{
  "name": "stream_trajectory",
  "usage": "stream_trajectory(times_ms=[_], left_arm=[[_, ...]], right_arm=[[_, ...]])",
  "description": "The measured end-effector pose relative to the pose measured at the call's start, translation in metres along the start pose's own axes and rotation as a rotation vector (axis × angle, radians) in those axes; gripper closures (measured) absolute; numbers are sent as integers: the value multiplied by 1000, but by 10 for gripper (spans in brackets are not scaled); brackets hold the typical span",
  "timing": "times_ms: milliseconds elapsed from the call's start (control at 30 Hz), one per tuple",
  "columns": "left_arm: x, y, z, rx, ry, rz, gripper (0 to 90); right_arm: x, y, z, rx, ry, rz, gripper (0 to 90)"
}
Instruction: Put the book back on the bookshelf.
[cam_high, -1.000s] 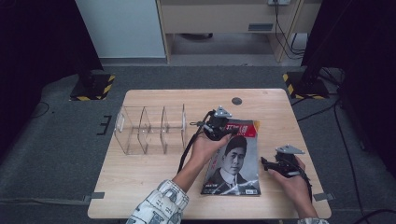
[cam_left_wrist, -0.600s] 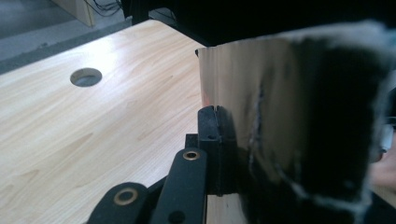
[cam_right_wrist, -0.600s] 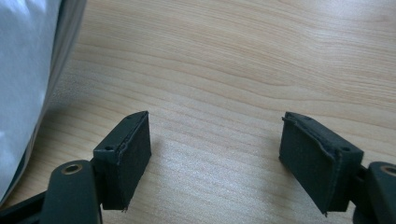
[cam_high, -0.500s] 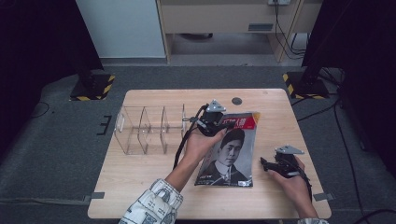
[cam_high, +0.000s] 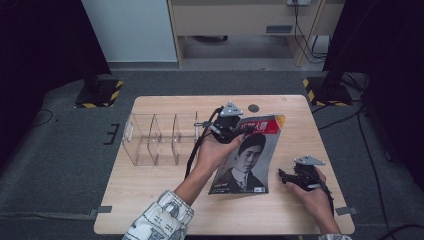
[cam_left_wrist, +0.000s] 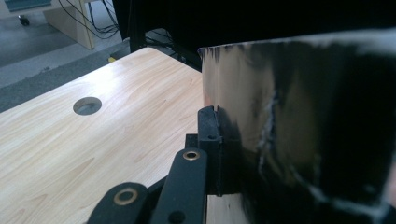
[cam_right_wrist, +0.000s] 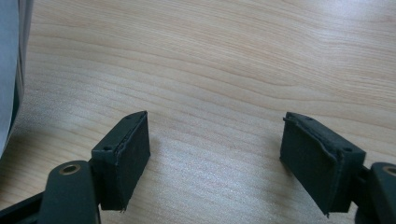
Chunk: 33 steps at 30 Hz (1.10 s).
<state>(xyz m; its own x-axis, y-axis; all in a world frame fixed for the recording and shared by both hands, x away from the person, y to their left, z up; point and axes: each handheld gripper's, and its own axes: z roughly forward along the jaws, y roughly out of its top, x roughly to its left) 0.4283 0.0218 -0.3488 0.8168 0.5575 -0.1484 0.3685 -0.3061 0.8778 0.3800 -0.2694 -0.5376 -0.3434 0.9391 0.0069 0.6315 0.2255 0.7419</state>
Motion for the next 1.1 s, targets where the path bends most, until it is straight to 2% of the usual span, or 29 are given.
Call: stream_trajectory(times_ms=[367, 467, 700, 900, 1100], left_arm=[[-5, 17, -21, -66, -12, -15, 865], [-7, 20, -26, -65, -5, 1, 864], [-4, 24, -36, -69, -12, -6, 865], [-7, 24, -48, -74, -10, 3, 864], [-4, 16, -59, -79, -13, 2, 864]], right_arm=[[0, 0, 0, 0, 3, -6, 233], [1, 0, 0, 0, 3, -7, 232], [1, 0, 0, 0, 4, -6, 229], [1, 0, 0, 2, 7, -5, 226], [1, 0, 0, 2, 7, -6, 224]])
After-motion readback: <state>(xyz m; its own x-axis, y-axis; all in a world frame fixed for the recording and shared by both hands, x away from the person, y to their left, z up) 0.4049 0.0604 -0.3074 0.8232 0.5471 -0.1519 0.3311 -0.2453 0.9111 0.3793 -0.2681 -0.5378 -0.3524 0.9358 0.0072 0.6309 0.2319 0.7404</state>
